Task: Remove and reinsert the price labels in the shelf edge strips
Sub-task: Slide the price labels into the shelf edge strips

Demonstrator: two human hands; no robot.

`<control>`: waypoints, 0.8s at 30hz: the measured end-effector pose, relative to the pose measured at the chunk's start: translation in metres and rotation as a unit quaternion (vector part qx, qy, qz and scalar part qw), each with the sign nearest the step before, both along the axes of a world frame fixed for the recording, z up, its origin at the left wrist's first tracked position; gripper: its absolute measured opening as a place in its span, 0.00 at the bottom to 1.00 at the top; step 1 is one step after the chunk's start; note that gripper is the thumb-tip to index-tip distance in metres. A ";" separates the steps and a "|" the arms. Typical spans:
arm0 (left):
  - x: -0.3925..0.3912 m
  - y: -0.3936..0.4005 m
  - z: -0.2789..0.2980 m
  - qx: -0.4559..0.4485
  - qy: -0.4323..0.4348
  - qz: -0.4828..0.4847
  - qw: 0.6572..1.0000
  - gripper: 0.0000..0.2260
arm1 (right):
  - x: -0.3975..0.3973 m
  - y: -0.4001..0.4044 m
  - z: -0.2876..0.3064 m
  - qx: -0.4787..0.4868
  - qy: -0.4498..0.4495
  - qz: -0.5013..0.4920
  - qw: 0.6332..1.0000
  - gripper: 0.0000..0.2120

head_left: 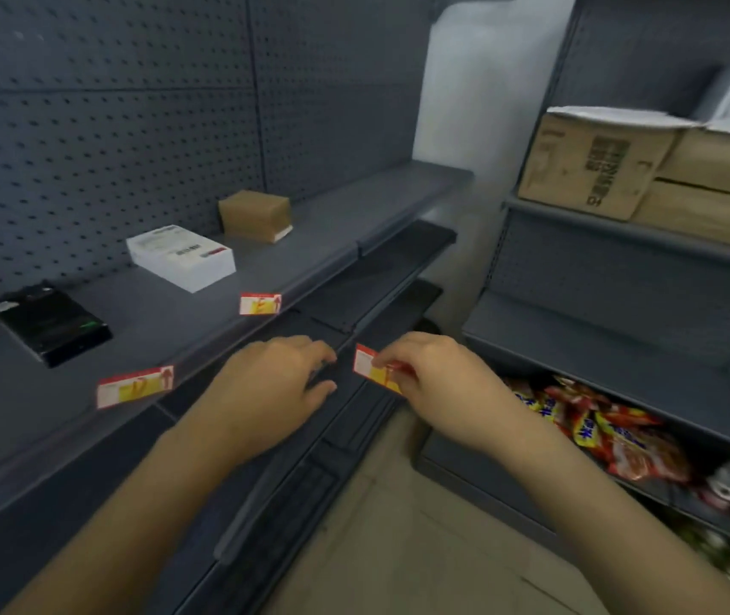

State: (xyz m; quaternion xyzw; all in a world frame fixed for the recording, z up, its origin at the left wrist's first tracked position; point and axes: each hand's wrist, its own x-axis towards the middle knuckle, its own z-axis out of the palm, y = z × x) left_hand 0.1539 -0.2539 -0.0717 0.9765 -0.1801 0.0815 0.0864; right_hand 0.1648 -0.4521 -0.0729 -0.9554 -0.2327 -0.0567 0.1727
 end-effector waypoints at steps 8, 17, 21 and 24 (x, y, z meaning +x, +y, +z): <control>0.098 -0.060 -0.032 0.024 0.012 -0.021 0.999 0.15 | 0.091 -0.059 -0.031 0.036 0.048 0.011 0.998 0.13; 0.238 -0.074 -0.040 0.042 0.004 0.046 0.998 0.13 | 0.241 -0.061 -0.031 0.038 0.054 0.066 0.996 0.14; 0.279 -0.077 -0.044 0.054 0.022 0.088 0.994 0.14 | 0.297 -0.064 -0.038 0.047 0.063 0.097 0.992 0.13; 0.305 -0.076 -0.047 0.082 0.024 0.128 0.988 0.14 | 0.343 -0.060 -0.042 0.047 0.075 0.144 0.986 0.12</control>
